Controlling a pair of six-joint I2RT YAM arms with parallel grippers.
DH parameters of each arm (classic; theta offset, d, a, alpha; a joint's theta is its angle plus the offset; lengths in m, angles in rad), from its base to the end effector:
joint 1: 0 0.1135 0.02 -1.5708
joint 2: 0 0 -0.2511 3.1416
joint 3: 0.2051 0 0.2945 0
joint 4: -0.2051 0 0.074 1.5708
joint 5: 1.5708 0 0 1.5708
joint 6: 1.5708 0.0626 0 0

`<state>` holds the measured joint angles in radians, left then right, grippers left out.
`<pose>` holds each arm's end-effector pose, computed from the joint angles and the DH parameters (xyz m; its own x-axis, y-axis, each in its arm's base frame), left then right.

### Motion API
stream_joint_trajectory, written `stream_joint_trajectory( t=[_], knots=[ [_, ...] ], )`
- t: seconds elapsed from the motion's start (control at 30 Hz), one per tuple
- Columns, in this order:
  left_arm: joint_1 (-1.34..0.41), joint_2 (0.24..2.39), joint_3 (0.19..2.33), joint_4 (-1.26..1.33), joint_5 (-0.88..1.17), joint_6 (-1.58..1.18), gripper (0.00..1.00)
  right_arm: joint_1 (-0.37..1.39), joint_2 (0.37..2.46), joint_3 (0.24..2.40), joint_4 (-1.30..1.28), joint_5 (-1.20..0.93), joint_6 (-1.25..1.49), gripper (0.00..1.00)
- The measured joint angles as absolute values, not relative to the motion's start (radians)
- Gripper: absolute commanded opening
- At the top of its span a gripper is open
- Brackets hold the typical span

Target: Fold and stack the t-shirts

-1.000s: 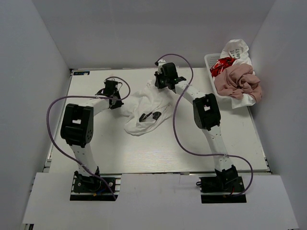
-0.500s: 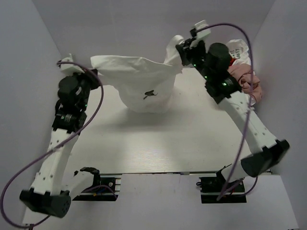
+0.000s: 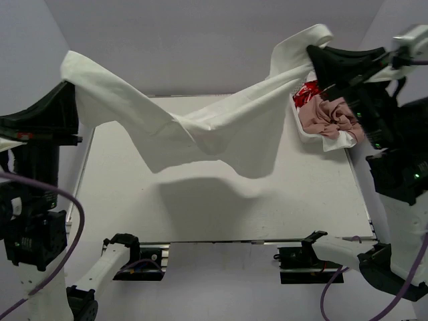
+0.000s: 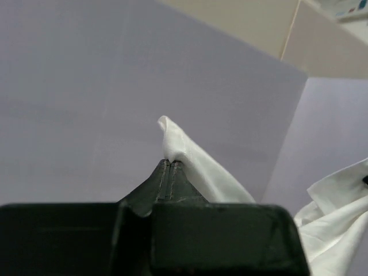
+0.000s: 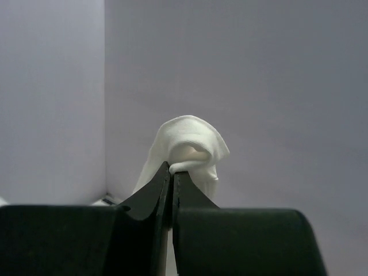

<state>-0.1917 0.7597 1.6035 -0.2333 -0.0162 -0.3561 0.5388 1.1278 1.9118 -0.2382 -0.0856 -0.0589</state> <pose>0.0951 -0.0174 0.6200 0.4656 -0.4454 -0.7647 0.3625 0.8843 -0.2943 0.1610 0.1025 0.6572 0.4786 0.2178 -0.8506 -0.5467 0.8320 -0.0946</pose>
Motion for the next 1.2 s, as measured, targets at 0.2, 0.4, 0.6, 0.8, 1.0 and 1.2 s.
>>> stream_joint_trajectory(
  t=[0.2,0.4,0.6,0.8,1.0,1.2],
  knots=[
    [-0.192,0.805,1.730,-0.242,-0.081,-0.363,0.00,0.539,1.127,2.021,-0.239,0.078,-0.044,0.00],
    [-0.192,0.913,1.586,-0.287,-0.250,-0.423,0.00,0.528,1.317,1.999,-0.242,0.305,-0.016,0.00],
    [-0.179,1.213,1.301,-0.452,-0.436,-0.590,0.06,0.462,1.730,1.900,-0.312,0.304,0.068,0.00],
    [-0.145,1.592,1.172,-0.689,-0.439,-0.730,1.00,0.436,2.083,1.860,-0.461,0.199,0.109,0.90],
    [-0.154,1.444,1.114,-0.630,-0.356,-0.661,1.00,0.445,1.990,1.674,-0.443,0.176,0.179,0.90],
    [-0.174,1.361,1.128,-0.459,-0.125,-0.480,1.00,0.461,1.594,1.202,-0.357,0.163,0.345,0.90]
  ],
)
